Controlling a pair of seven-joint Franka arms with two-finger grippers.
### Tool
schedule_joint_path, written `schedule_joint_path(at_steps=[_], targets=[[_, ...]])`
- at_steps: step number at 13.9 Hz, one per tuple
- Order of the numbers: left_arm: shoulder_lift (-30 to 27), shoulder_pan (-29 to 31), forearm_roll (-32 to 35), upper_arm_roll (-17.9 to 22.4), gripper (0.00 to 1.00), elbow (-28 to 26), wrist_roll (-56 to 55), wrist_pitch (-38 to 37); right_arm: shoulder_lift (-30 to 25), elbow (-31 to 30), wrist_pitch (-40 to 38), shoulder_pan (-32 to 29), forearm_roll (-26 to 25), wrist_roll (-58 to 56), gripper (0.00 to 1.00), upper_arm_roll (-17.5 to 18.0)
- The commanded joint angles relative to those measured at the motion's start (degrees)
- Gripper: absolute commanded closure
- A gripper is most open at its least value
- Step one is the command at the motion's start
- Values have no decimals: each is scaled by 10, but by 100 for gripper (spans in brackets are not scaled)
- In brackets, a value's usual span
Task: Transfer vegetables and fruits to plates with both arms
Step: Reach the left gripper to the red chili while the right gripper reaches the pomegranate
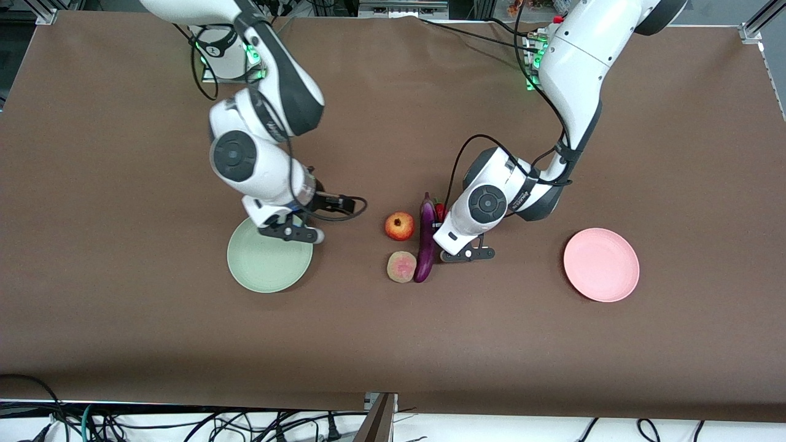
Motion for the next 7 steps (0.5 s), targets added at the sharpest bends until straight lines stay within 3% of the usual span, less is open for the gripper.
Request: schedule_joint_path(at_steps=[1,3,5,7], targets=[[4,-8,-4,6,51,-7,-4,19,46,15,60,42,15,54,0,-5],[4,-10,-4,7,77,-12,-4,25,64,16,92,62,15,76,0,-5],[4,-10,-4,7,81,-12,-3,25,73,17,106,75,15,93,0,-5],[-3,-4,-4,7,95,-11,3,17,81,23,106,81,15,101,0,-5]])
